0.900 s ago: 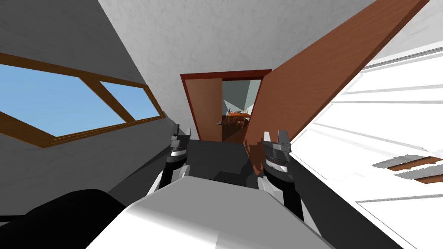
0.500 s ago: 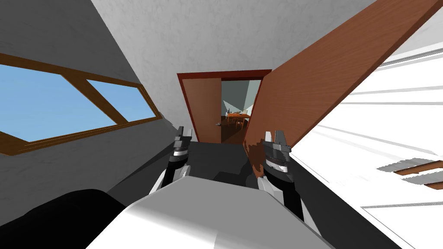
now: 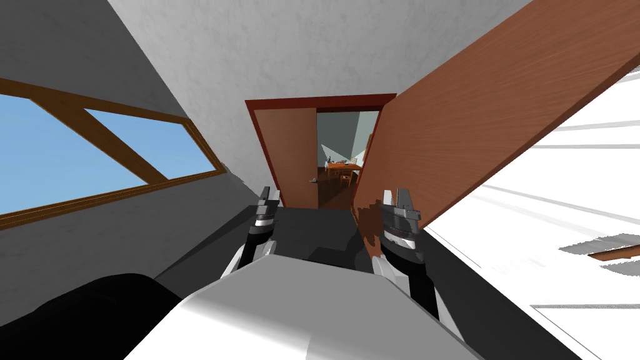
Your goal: Pull the door open
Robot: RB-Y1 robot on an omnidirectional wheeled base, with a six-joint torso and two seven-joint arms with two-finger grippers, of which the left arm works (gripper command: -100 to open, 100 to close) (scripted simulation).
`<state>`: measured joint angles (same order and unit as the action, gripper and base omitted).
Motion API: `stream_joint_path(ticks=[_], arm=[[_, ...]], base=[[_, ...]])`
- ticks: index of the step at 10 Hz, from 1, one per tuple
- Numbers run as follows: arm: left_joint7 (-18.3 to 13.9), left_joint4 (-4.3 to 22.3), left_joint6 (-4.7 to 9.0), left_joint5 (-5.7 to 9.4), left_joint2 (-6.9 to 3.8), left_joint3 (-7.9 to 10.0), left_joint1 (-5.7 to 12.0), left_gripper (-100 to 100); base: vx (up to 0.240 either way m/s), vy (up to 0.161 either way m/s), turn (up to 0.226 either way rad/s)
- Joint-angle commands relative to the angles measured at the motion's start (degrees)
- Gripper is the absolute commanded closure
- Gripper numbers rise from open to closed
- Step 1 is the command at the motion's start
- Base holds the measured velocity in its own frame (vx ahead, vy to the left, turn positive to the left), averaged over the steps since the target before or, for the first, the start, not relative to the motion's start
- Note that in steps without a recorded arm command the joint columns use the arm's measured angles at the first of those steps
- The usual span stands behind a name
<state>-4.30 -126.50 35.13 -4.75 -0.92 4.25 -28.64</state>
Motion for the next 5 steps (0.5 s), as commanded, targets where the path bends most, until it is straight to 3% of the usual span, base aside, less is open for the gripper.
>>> stream_joint_path(ticks=[1, 5], arm=[[-0.39, 2.05, 0.17, 0.36, -0.61, 0.56, 0.82, -100], [-0.93, 5.96, 0.84, 0.78, -1.43, 0.86, 1.53, -100]], base=[[0.110, 0.001, -0.031], [0.093, -0.008, -0.028]])
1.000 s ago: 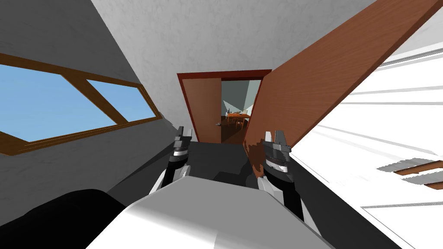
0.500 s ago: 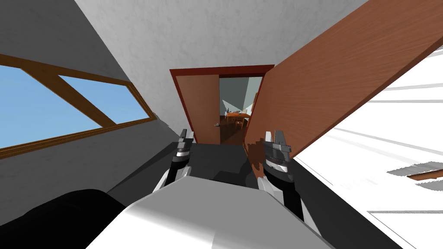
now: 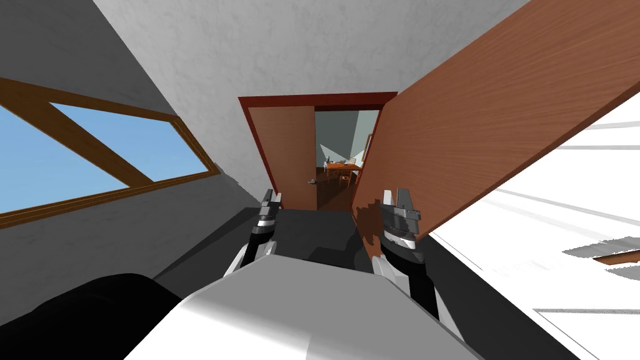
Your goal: Pull the door open
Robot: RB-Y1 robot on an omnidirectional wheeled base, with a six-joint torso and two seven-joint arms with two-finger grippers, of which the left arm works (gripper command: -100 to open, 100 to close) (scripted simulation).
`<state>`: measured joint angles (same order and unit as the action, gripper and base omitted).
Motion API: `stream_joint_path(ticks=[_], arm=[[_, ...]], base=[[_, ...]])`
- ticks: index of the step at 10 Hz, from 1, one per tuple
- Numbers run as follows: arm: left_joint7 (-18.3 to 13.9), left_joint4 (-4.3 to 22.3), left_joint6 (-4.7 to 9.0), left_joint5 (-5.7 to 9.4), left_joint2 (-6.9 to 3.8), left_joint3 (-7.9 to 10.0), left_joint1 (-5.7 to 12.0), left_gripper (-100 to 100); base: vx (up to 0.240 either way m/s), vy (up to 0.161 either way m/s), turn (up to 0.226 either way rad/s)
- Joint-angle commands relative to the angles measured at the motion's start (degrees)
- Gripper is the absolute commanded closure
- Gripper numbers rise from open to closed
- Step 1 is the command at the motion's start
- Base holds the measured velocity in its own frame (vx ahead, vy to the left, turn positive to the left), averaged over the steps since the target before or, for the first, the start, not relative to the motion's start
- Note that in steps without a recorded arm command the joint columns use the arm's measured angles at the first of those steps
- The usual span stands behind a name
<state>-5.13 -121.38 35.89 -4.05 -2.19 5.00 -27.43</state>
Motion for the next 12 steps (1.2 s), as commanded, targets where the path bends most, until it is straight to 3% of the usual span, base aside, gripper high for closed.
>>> stream_joint_path(ticks=[1, 12], arm=[[-0.25, 1.91, 0.26, 0.20, -0.37, 0.20, 0.51, -100], [-2.02, 14.82, 2.45, 1.61, -2.47, 1.18, 2.85, -100]], base=[[0.099, -0.016, -0.033], [0.101, -0.007, -0.034]])
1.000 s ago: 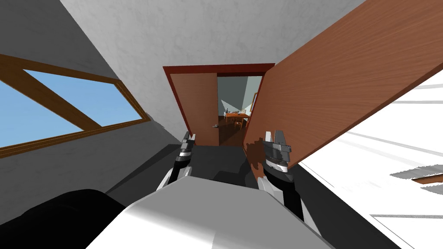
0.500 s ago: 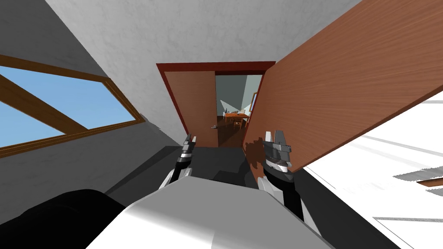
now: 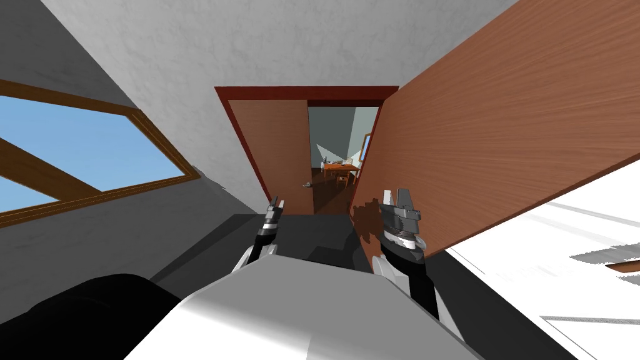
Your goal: Pull the door open
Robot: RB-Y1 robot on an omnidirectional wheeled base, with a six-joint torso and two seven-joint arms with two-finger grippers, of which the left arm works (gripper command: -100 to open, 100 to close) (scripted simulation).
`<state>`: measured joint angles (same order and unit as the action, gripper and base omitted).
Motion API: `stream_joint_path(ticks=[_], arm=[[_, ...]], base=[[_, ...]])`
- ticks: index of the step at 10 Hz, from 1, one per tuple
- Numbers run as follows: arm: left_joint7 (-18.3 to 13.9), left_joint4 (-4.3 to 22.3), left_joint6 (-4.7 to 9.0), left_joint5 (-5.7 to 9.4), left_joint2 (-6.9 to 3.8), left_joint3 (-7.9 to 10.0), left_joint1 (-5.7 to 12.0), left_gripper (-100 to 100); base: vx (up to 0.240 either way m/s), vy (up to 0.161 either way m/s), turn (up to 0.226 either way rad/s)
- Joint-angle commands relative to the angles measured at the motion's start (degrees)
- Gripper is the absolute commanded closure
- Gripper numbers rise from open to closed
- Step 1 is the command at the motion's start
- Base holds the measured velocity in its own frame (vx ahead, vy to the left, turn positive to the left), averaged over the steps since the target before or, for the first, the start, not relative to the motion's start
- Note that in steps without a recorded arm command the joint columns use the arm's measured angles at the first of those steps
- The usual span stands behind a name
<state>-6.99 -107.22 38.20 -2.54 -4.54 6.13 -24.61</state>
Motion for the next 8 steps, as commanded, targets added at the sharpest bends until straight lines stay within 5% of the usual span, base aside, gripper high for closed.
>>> stream_joint_path(ticks=[1, 8], arm=[[-0.33, 1.92, 0.34, 0.24, -0.29, 0.15, 0.26, -100], [-1.57, 10.96, 1.87, 1.22, -1.41, 0.83, 1.90, -100]], base=[[0.095, -0.002, -0.041], [0.101, -0.002, -0.038]])
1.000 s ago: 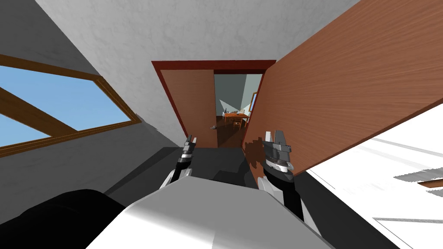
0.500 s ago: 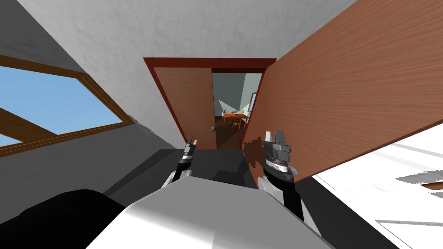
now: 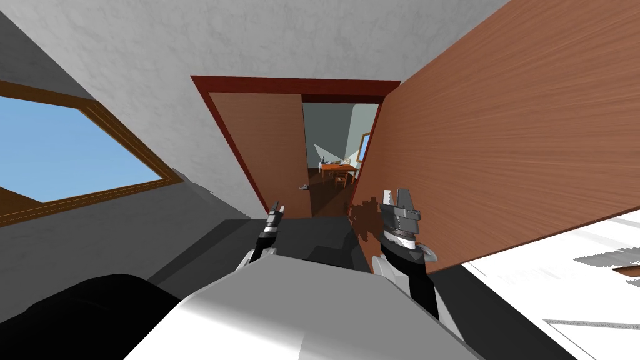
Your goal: Pull the door open
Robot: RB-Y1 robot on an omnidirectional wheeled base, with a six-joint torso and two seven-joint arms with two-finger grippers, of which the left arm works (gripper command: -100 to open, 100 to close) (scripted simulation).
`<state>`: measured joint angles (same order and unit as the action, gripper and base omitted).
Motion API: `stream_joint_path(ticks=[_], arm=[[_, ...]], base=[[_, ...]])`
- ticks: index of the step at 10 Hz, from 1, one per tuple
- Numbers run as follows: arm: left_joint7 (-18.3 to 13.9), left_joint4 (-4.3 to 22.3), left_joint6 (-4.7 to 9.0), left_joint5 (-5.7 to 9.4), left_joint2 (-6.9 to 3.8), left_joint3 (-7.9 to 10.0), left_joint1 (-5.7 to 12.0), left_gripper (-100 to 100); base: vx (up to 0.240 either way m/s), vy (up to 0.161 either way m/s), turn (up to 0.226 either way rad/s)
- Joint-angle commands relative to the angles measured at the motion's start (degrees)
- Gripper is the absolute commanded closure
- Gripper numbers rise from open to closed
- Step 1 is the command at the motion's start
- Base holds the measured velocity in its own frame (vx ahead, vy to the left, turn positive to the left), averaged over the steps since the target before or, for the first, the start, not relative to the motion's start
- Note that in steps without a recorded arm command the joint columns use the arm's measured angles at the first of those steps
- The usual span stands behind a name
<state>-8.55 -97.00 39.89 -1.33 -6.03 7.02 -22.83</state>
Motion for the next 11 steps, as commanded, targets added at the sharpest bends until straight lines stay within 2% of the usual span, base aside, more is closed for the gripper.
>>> stream_joint_path(ticks=[1, 11], arm=[[-0.18, 2.04, 0.41, 0.15, -0.06, 0.04, 0.35, -100], [-1.94, 14.89, 2.59, 1.55, -1.31, 1.02, 2.68, -100]], base=[[0.094, -0.006, -0.033], [0.103, 0.001, -0.038]])
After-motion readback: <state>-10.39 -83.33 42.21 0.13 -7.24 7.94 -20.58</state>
